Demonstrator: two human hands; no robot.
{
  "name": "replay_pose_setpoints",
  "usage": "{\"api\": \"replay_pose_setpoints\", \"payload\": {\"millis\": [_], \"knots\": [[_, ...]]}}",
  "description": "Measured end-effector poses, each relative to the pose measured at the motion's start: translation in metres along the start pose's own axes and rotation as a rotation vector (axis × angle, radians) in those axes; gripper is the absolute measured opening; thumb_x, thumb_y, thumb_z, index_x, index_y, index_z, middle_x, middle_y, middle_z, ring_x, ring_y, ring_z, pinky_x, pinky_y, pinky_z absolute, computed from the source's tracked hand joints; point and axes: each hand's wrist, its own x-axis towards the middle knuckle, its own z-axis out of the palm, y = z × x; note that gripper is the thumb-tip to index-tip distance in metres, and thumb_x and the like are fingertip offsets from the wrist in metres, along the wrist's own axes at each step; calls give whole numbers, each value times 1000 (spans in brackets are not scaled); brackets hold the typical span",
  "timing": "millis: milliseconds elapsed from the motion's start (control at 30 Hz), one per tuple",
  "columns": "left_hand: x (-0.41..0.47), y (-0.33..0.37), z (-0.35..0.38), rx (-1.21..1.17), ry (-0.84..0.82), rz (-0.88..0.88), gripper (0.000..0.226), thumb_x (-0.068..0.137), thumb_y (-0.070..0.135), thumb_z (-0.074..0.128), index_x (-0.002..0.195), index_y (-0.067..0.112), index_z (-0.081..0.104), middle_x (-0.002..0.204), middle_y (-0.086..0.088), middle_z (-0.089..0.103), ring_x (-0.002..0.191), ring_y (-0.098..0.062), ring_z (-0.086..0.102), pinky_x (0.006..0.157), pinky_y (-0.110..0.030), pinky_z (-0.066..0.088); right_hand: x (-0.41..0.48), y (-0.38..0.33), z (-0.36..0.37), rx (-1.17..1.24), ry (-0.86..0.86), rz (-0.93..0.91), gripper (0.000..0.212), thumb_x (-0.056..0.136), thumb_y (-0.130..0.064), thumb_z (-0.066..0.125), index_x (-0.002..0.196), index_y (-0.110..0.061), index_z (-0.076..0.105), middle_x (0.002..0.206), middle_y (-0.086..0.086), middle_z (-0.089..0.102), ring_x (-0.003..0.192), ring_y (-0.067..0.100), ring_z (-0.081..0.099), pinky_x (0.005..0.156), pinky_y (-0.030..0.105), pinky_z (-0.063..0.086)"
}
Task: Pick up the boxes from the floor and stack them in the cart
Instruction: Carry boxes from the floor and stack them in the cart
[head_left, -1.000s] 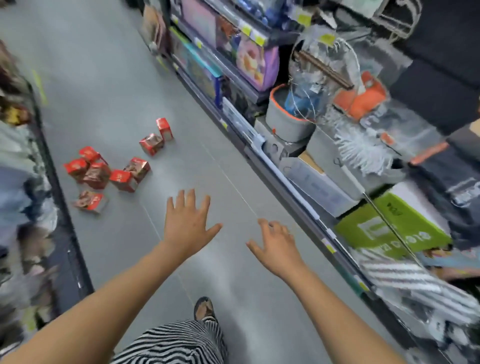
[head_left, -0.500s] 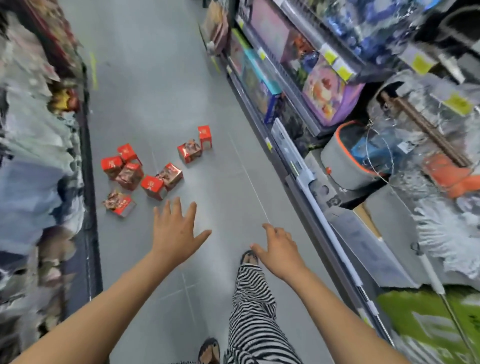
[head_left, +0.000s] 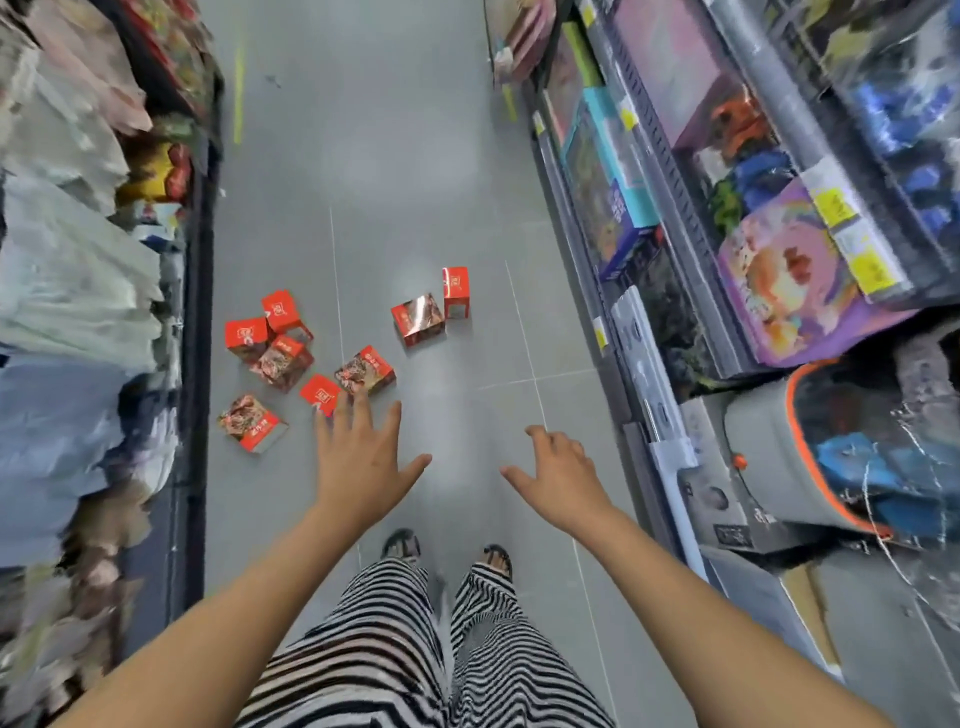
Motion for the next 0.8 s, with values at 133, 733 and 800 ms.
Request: {"api": "replay_pose_setpoints", "payload": {"millis": [133,733,800], "knots": [[76,-27,-2,-21,-2,-18,80,71,61,70,131,11,54,136,-32,46,125,-51,42,100,-63,32,76,-17,-24,-11,-25,15,65,94,-51,48,145,-15,29,141,16,41,130,34,36,104,42,33],[429,-60,222,-30,-89,20,85,76,61,65,141,10,44,144,-29,38,133,-48,34,104,-62,28,482,-1,25,66,113,49,62,91,-45,58,141,-13,39,137,14,47,129,32,38,105,39,31],[466,-62,277,-31,-95,-32,86,78,64,60,143,12,40,146,-29,35,135,-48,30,106,-61,26,537,13,57,103,144,45,64,90,-45,60,141,-13,38,138,13,46,130,31,38,106,39,30]]}}
